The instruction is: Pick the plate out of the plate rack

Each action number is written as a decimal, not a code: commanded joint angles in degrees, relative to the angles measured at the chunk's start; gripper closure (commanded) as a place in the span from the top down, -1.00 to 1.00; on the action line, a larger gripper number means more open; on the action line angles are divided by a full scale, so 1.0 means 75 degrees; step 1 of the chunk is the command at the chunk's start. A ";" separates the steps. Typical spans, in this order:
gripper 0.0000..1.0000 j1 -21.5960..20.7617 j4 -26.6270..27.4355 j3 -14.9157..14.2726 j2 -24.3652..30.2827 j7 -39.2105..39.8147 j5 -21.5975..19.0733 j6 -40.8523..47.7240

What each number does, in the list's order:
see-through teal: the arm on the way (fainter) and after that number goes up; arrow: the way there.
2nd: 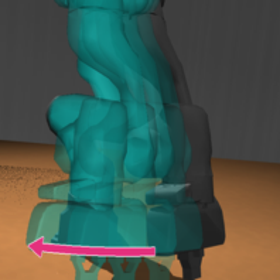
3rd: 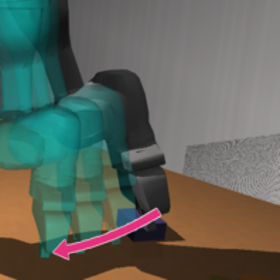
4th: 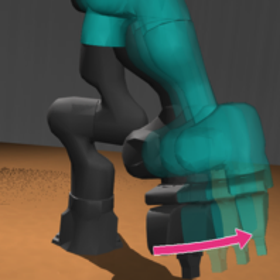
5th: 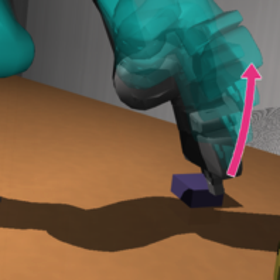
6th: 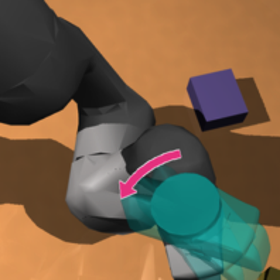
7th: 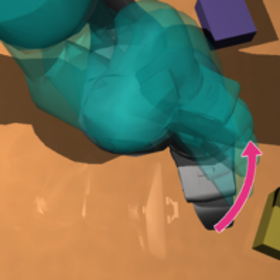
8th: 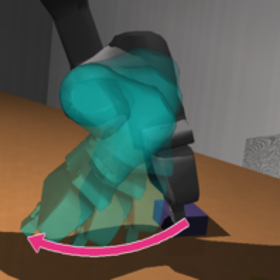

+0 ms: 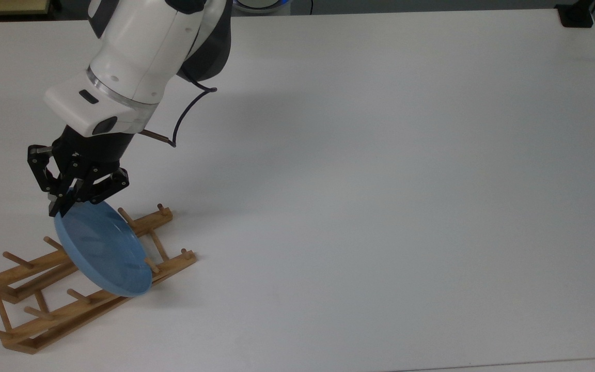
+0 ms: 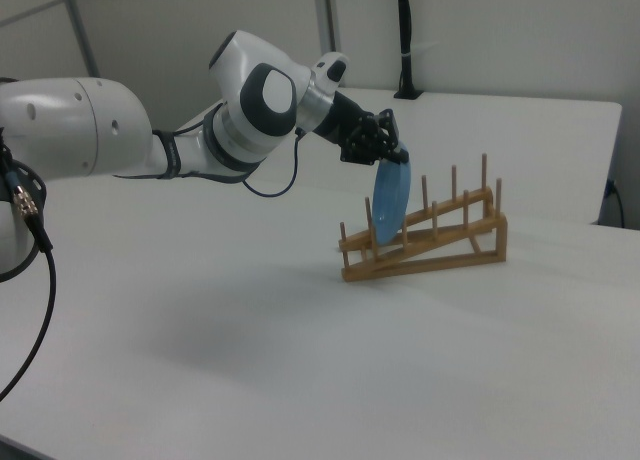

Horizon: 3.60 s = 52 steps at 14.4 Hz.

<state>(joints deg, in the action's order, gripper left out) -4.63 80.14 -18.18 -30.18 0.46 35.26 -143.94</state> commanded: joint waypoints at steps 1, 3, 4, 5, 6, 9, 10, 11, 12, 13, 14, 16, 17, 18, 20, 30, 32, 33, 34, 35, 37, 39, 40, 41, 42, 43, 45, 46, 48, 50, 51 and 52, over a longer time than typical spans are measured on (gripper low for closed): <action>-1.00 -0.0144 0.0014 -0.0178 0.0401 0.0056 0.0115 -0.0203; -1.00 -0.0133 -0.0220 -0.0178 0.0507 -0.0002 0.0068 -0.0191; -1.00 -0.0121 -0.0220 -0.0166 0.0612 -0.0014 0.0033 -0.0179; -1.00 -0.0121 -0.0209 -0.0120 0.0776 -0.0049 -0.0153 -0.0156; -1.00 -0.0121 -0.0208 -0.0085 0.0870 -0.0212 -0.0421 -0.0156; -1.00 -0.0179 -0.0138 0.0021 0.1280 -0.0798 -0.1557 -0.0074; -1.00 -0.0377 -0.0034 0.0300 0.1363 -0.0904 -0.2385 0.0228; -1.00 -0.0437 -0.0021 0.0372 0.1363 -0.0917 -0.2973 0.0567; -1.00 -0.0565 0.0014 0.0431 0.1352 -0.0917 -0.3582 0.0896; -1.00 -0.0787 0.0130 0.0513 0.1352 -0.0917 -0.4423 0.1375; -1.00 -0.0870 0.0271 0.0595 0.1340 -0.0882 -0.5140 0.2064; -1.00 -0.0906 0.0610 0.0712 0.1352 -0.0475 -0.6102 0.3445; -1.00 -0.0918 0.0705 0.0713 0.1352 0.0062 -0.6549 0.3987; -1.00 -0.0895 0.0833 0.0701 0.1352 0.0648 -0.6797 0.4642; -1.00 -0.0824 0.0940 0.0631 0.1363 0.1970 -0.6892 0.6396; -1.00 -0.0918 0.2674 0.0466 0.1153 0.3536 -0.6155 0.5939; -1.00 -0.0918 0.2733 0.0466 0.1118 0.3548 -0.5910 0.5682; -0.92 -0.0918 0.2849 0.0478 0.1083 0.3548 -0.5816 0.5402; -0.74 -0.0918 0.2955 0.0478 0.0943 0.3548 -0.5699 0.5016; -0.57 -0.0918 0.2967 0.0478 0.0860 0.3548 -0.5535 0.4919; -0.26 -0.0918 0.2967 0.0478 0.0848 0.3711 -0.5463 0.4930; 0.48 -0.0918 0.2944 0.0478 0.0883 0.3701 -0.5463 0.4977; 0.99 -0.0918 0.2886 0.0455 0.0941 0.3573 -0.5475 0.5035; 1.00 -0.0929 0.2862 0.0455 0.1046 0.3490 -0.5475 0.5059; 1.00 -0.0941 0.2757 0.0455 0.1244 0.3026 -0.5475 0.5048; 1.00 -0.0964 0.2513 0.0455 0.1293 0.2510 -0.5463 0.5094; 1.00 -0.1023 0.2172 0.0501 0.1619 0.1631 -0.5161 0.5281; 1.00 -0.1035 0.2170 0.0536 0.1888 0.1348 -0.4880 0.5293; 1.00 -0.1023 0.2171 0.0583 0.2532 0.0658 -0.4422 0.5538; 1.00 -0.0930 0.2182 0.0642 0.3211 0.0175 -0.4036 0.6063; 1.00 -0.0814 0.2182 0.0921 0.3505 0.0127 -0.3825 0.6496; 1.00 -0.0604 0.2194 0.1098 0.3682 0.0115 -0.3788 0.6674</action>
<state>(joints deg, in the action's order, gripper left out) -11.41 94.53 -13.51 -8.69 4.14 4.11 -98.67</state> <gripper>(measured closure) 0.000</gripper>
